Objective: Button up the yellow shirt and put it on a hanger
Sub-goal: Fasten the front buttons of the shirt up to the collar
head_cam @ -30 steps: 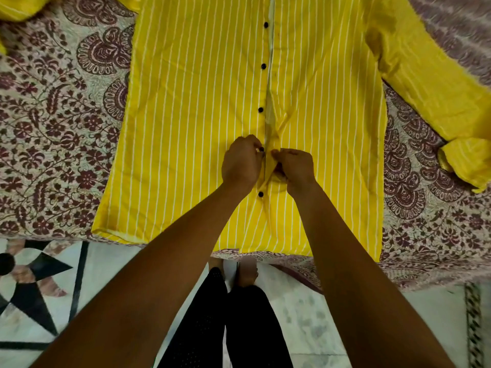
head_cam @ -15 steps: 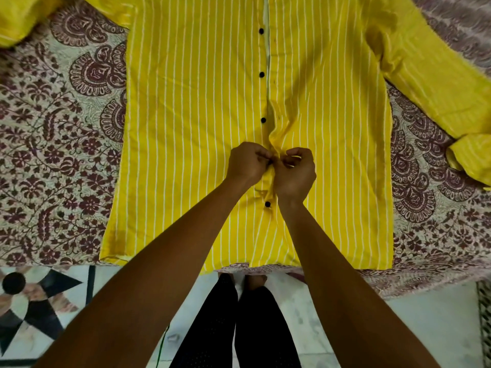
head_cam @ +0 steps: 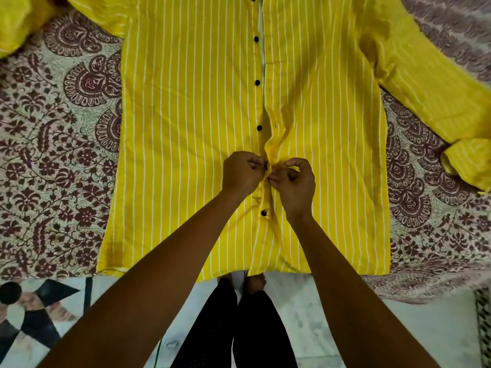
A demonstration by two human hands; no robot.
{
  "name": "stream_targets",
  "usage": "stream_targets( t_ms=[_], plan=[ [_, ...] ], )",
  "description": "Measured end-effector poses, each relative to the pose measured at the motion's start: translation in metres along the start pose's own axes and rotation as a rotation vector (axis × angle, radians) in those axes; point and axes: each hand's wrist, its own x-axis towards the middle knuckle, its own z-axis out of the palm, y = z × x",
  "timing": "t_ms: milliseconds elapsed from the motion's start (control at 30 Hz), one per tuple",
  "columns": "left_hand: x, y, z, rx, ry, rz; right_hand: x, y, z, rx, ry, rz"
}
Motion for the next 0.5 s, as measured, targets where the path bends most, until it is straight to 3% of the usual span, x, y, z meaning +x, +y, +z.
stream_targets(
  t_ms=[267,500],
  plan=[
    [0.002,0.002,0.002,0.035,0.066,-0.011,0.008,-0.006,0.004,-0.162,-0.004,-0.03],
    [0.004,-0.008,0.005,-0.025,0.108,-0.019,0.018,-0.01,-0.001,-0.155,-0.138,0.024]
  ],
)
